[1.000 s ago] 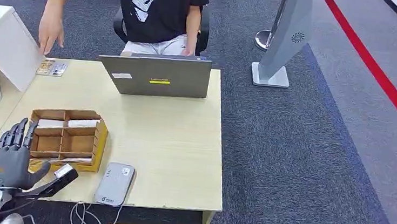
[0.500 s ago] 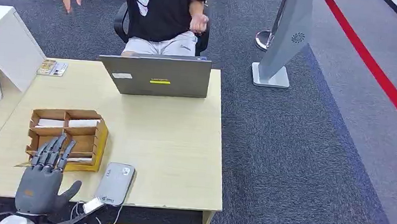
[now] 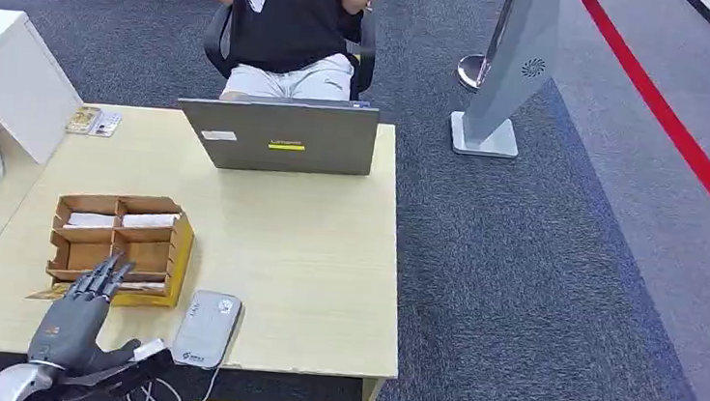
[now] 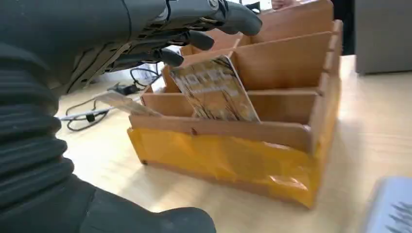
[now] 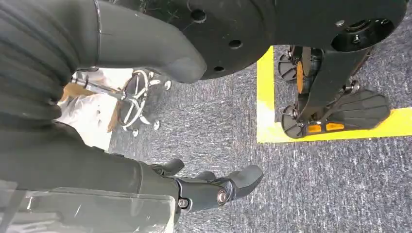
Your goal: Pass the card to the sensor for recognition and then transmit it.
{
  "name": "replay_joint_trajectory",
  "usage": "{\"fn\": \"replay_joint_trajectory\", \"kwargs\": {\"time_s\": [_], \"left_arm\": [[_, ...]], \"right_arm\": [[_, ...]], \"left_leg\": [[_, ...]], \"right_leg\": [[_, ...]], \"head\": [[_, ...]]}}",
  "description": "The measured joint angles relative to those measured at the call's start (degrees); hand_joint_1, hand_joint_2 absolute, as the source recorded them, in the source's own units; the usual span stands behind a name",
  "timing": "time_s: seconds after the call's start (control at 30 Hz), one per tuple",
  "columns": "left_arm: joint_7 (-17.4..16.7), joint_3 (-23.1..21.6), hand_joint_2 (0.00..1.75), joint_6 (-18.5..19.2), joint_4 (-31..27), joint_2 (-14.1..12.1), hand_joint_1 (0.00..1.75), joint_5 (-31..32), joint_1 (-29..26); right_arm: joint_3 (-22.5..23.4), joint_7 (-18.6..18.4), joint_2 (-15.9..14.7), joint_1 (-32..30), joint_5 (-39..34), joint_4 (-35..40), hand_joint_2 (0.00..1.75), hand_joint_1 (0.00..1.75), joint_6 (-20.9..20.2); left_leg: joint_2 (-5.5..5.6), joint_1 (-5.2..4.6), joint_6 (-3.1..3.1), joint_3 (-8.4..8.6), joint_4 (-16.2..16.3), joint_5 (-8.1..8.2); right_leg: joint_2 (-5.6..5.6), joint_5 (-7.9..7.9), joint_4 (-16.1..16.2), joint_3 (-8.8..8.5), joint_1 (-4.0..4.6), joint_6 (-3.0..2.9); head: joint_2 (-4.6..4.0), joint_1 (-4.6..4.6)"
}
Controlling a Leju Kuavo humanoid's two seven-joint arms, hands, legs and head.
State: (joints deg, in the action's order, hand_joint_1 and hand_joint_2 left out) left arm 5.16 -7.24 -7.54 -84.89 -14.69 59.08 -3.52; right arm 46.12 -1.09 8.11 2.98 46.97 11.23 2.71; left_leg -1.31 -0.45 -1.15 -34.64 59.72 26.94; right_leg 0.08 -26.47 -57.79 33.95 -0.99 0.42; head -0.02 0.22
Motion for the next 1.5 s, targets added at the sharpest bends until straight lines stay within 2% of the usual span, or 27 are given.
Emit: {"fn": "replay_joint_trajectory", "kwargs": {"time_s": [0.13,0.27,0.47,0.63,0.83,1.03,1.5], "left_arm": [[-0.22,0.61,1.75,2.01,0.44,-1.08,0.0,-0.5,1.87],[-0.8,0.92,1.75,3.65,1.15,-2.23,0.0,-0.81,5.96],[-1.77,0.9,1.75,4.09,2.92,-2.25,0.0,-0.65,11.67],[-1.9,0.88,1.75,5.22,6.08,-2.32,0.0,-1.97,14.32],[-1.55,0.79,1.75,6.09,9.05,-2.32,0.0,-2.51,14.8],[-1.55,-0.81,1.75,9.94,11.24,-3.26,0.0,-1.62,14.29],[-1.64,-3.63,1.75,10.56,12.13,-5.09,0.0,-0.85,14.1]], "right_arm": [[0.0,0.07,0.0,-0.02,0.0,0.0,1.75,0.0,-0.02],[0.0,0.07,0.0,0.02,0.2,-0.02,1.75,0.0,-0.17],[0.02,0.13,0.0,0.03,0.81,-0.02,1.75,0.0,-0.2],[0.02,0.31,0.0,0.06,1.23,-0.02,1.75,0.0,-0.46],[0.0,0.5,0.0,0.09,1.55,-0.02,1.75,0.0,-0.59],[0.02,0.09,0.0,0.11,1.9,-0.02,1.75,0.0,-0.59],[0.07,-0.04,0.0,0.24,2.56,-0.02,1.75,0.0,-0.59]], "left_leg": [[0.0,0.0,0.0,0.0,0.01,0.0],[0.07,-0.01,-0.03,-0.01,0.01,-0.03],[0.07,-0.01,0.0,0.0,0.01,-0.05],[0.05,-0.01,0.0,0.0,0.01,-0.04],[0.01,-0.01,0.0,0.0,0.01,-0.04],[0.0,-0.01,0.0,-0.01,0.01,-0.04],[0.01,-0.01,0.0,0.01,0.01,-0.04]], "right_leg": [[0.0,0.0,0.0,0.02,-0.01,0.0],[-0.07,0.01,0.0,-0.01,-0.01,0.01],[-0.05,0.06,0.0,-0.01,-0.02,-0.02],[-0.03,0.06,0.0,0.01,-0.01,-0.02],[0.01,0.06,0.0,0.03,-0.01,-0.02],[0.01,0.06,0.0,0.04,-0.01,-0.02],[-0.01,0.06,0.0,-0.01,-0.01,-0.02]], "head": [[0.0,0.02],[0.0,0.0],[0.0,0.02],[0.0,0.02],[0.0,0.0],[0.0,0.02],[0.0,0.02]]}}
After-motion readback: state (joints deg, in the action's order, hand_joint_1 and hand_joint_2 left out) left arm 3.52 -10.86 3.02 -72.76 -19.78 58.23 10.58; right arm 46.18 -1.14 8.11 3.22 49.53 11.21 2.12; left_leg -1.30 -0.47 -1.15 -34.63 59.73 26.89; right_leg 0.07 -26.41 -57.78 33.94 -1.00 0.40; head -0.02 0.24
